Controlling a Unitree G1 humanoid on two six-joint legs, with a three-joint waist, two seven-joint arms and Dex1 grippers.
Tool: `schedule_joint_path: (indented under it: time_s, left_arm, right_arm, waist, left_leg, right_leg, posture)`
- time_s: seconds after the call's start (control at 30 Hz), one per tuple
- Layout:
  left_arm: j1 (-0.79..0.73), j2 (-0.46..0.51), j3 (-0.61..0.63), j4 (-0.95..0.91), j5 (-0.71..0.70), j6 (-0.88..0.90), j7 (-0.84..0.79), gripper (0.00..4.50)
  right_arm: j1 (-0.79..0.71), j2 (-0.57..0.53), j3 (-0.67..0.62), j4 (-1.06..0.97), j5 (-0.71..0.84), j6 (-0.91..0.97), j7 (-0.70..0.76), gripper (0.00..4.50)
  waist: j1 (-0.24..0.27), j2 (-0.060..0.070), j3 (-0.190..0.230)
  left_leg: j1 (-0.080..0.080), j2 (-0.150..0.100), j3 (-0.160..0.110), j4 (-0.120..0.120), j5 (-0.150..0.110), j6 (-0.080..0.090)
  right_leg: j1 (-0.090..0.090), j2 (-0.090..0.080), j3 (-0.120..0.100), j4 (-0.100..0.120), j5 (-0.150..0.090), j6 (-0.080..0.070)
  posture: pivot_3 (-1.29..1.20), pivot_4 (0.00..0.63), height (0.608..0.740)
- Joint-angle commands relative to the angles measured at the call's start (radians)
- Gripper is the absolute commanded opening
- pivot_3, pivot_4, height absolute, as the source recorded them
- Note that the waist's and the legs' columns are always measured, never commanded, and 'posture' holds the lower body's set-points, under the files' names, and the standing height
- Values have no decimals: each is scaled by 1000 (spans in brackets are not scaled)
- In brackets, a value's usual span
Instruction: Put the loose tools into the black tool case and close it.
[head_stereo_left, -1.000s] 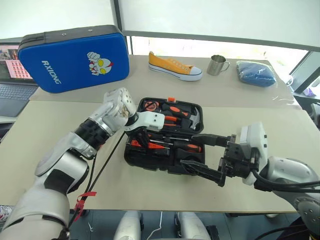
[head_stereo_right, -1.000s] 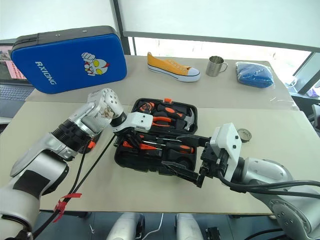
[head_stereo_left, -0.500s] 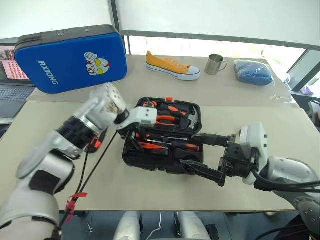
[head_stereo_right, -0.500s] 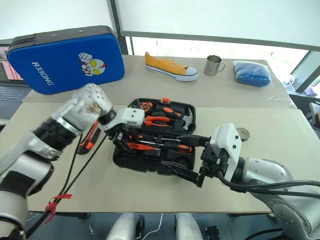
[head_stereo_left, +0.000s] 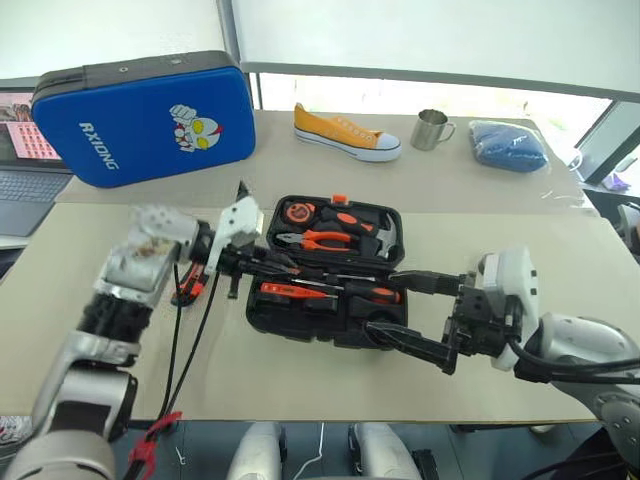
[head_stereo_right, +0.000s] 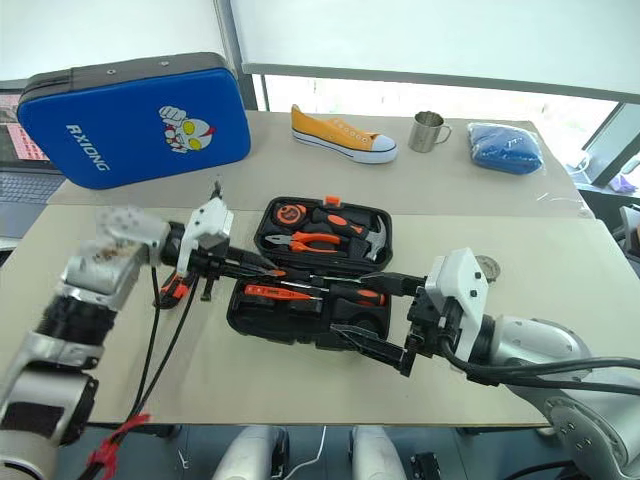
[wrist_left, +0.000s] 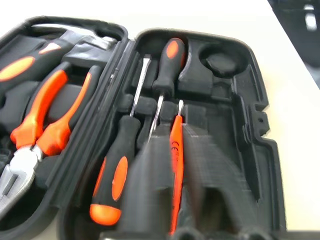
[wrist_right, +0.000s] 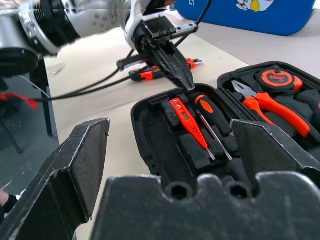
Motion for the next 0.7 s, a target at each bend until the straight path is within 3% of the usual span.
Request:
schedule_joint_path:
  time_s: [0.03,0.33,0.7]
  left_arm:
    - [25,-13,15,-6,-1,-88,-10,73]
    - [29,-63,-35,136,110,-346,11,73]
    - [7,-91,-68,270,186,-512,-10,73]
  right_arm:
    - [-17,-9,-11,-3,0,-14,2,4500]
    - [-60,-14,7,6,13,8,-14,4500]
    - [-66,-17,-2,22,17,17,-17,4500]
  waist:
    - [0,0,0]
    - [-1,0,0]
    - [1,0,0]
  left_leg:
    - [0,0,0,0,0,0]
    - [1,0,0,0,0,0]
    - [1,0,0,0,0,0]
  right_leg:
    - [0,0,0,0,0,0]
    - [0,0,0,0,0,0]
    - [0,0,0,0,0,0]
  posture:
    - [0,150,740]
    - [0,150,740]
    - [0,150,740]
